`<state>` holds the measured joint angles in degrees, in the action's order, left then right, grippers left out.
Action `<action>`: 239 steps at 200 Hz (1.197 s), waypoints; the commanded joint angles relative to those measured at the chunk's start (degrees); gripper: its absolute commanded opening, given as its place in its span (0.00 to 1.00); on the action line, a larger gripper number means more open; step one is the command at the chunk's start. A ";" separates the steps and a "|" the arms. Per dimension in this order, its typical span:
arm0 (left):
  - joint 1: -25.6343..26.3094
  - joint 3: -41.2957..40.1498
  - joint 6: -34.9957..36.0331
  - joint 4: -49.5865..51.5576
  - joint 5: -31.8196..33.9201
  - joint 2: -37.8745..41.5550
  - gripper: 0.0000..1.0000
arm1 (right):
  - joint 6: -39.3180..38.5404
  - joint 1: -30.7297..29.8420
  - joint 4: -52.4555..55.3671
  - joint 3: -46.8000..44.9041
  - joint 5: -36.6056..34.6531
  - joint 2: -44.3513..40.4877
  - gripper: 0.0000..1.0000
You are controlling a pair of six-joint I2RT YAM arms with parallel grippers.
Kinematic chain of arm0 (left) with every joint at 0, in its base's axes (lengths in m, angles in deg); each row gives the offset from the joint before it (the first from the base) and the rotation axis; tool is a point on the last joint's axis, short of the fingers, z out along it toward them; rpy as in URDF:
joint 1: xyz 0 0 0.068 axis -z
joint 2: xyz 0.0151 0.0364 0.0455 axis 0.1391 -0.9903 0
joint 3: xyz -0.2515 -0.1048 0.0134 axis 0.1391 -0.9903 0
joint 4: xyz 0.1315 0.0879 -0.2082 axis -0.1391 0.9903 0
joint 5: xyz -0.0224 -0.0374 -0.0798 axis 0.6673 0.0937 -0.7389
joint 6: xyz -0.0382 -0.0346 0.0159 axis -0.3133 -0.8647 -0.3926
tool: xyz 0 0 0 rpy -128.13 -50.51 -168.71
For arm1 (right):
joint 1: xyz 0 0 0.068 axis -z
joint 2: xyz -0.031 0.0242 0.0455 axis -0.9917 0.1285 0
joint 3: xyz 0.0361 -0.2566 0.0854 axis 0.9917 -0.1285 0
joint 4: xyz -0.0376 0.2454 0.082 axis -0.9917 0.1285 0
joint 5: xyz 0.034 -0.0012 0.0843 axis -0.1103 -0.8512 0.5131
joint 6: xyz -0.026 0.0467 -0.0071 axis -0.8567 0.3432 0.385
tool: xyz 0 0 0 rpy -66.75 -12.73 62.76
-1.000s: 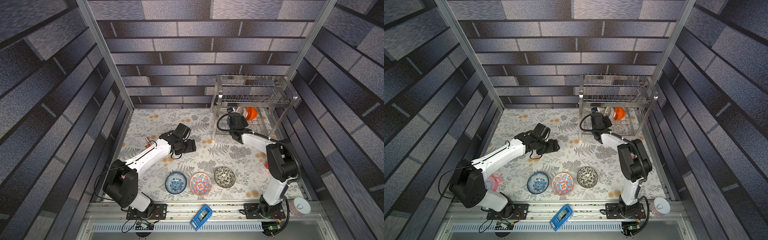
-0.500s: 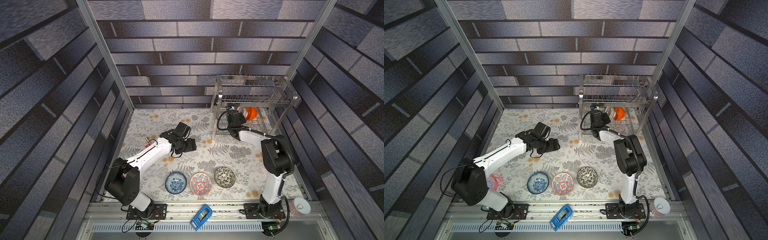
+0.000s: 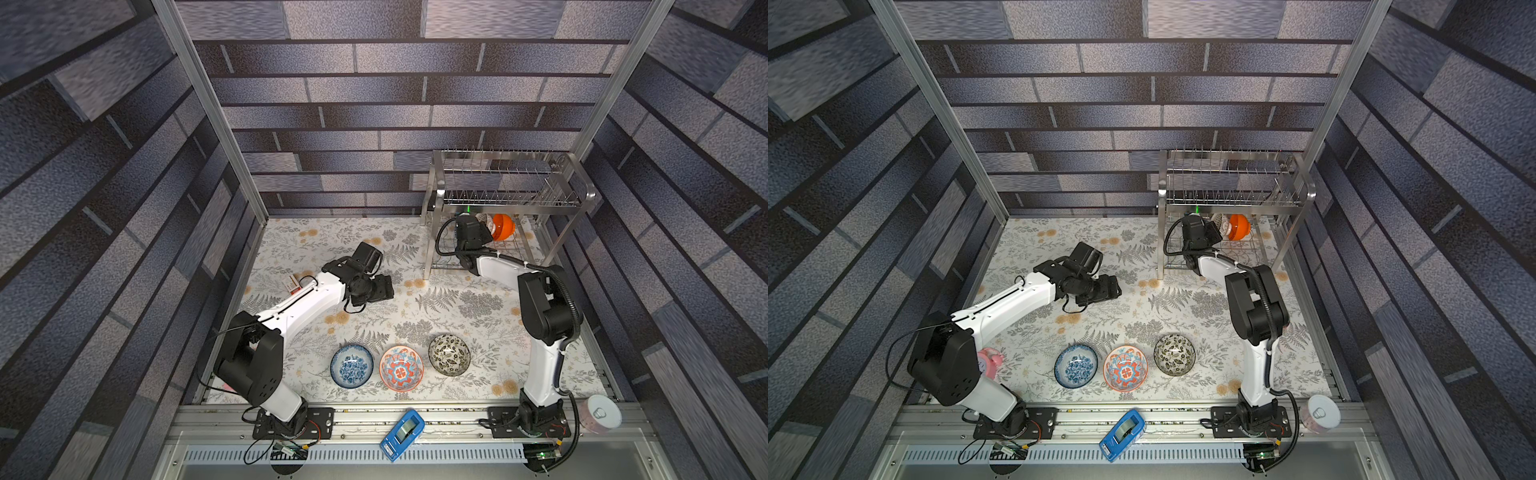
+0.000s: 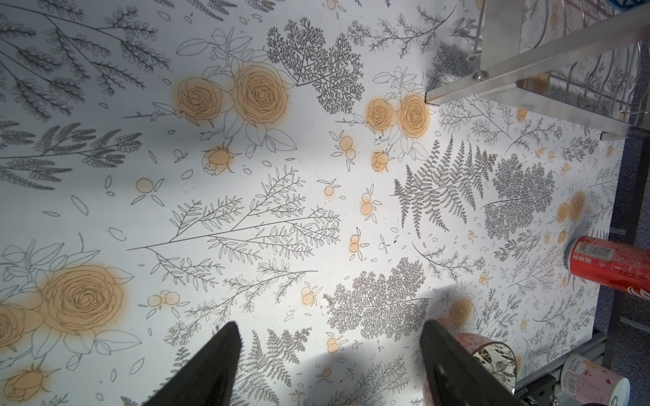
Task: Load bowls into a dish rack
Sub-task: Place the bowl in the dish rack.
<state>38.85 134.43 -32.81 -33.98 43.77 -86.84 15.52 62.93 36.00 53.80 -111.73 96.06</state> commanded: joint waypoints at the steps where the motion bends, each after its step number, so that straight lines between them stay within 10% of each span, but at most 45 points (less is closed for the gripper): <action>1: -0.45 1.82 1.29 1.51 -0.93 -0.81 0.83 | 0.26 0.43 -4.18 3.12 -0.58 0.59 0.00; 239: -2.22 3.63 2.35 1.67 -2.68 -4.61 0.83 | -4.26 0.52 -3.86 18.97 -2.85 13.11 0.00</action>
<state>37.12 136.18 -32.20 -33.15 42.09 -90.97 12.92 63.41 35.85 69.36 -112.25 108.13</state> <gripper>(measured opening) 0.826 0.065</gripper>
